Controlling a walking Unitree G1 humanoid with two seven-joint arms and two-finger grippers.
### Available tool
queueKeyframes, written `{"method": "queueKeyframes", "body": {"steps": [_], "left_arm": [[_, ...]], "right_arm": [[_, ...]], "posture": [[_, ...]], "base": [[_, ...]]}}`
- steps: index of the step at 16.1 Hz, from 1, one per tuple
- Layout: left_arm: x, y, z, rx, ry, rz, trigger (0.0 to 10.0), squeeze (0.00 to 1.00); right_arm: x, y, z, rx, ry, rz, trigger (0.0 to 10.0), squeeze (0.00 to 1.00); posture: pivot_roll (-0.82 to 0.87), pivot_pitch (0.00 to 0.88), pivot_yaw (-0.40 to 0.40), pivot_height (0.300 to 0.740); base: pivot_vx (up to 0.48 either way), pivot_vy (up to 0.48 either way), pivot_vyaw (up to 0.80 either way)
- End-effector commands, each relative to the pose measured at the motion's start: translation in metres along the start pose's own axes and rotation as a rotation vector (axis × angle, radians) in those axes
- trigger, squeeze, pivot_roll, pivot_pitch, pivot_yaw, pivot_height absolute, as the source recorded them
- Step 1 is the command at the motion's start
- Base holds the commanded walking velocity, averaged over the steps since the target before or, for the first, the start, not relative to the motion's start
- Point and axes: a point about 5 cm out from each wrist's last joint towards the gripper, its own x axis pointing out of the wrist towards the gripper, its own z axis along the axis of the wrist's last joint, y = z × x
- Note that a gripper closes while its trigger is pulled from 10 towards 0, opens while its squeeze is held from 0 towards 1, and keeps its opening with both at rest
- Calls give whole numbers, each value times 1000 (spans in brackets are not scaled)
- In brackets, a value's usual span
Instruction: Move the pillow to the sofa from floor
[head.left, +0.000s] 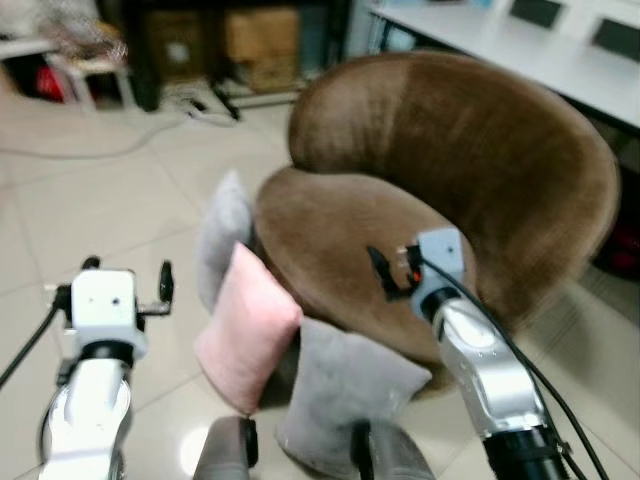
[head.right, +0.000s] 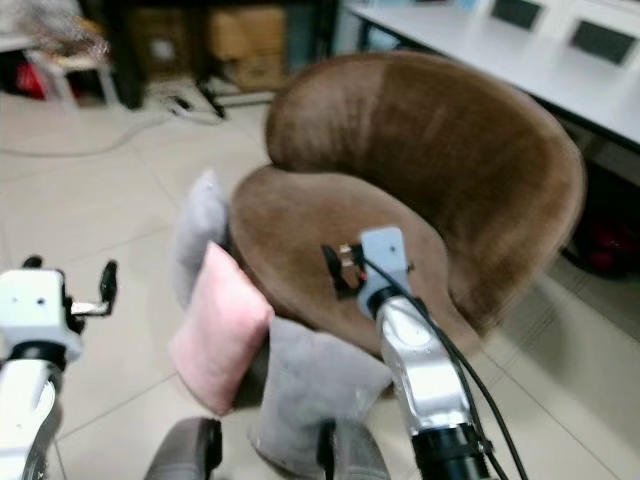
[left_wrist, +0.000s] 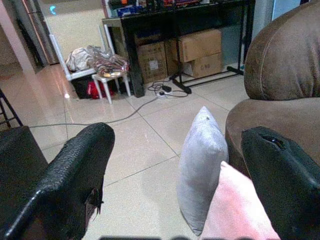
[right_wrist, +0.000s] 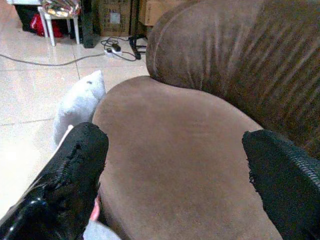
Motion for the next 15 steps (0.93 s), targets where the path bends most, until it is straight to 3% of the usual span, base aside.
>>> {"method": "queueKeyframes", "body": {"steps": [1, 6, 9, 15], "left_arm": [[0, -7, 0, -8, 0, -29, 10000, 102], [2, -7, 1, 17, -7, -26, 10000, 0], [4, -5, 2, 32, -5, -27, 10000, 0], [10, -16, -13, 79, 76, -216, 10000, 0]], "right_arm": [[-3, -12, -7, 6, 33, -39, 10000, 0], [-2, -13, -9, 19, 48, -24, 10000, 0], [0, -14, -11, 22, 55, -12, 10000, 0], [11, -19, -19, -8, 108, 40, 10000, 0]], "posture": [[-18, 0, -91, 600], [-18, 0, -88, 600], [-18, 0, -90, 580], [-63, 0, -75, 540]], "base": [[319, 0, 0], [59, 0, 0], [0, 0, 0], [0, 0, 0]]}}
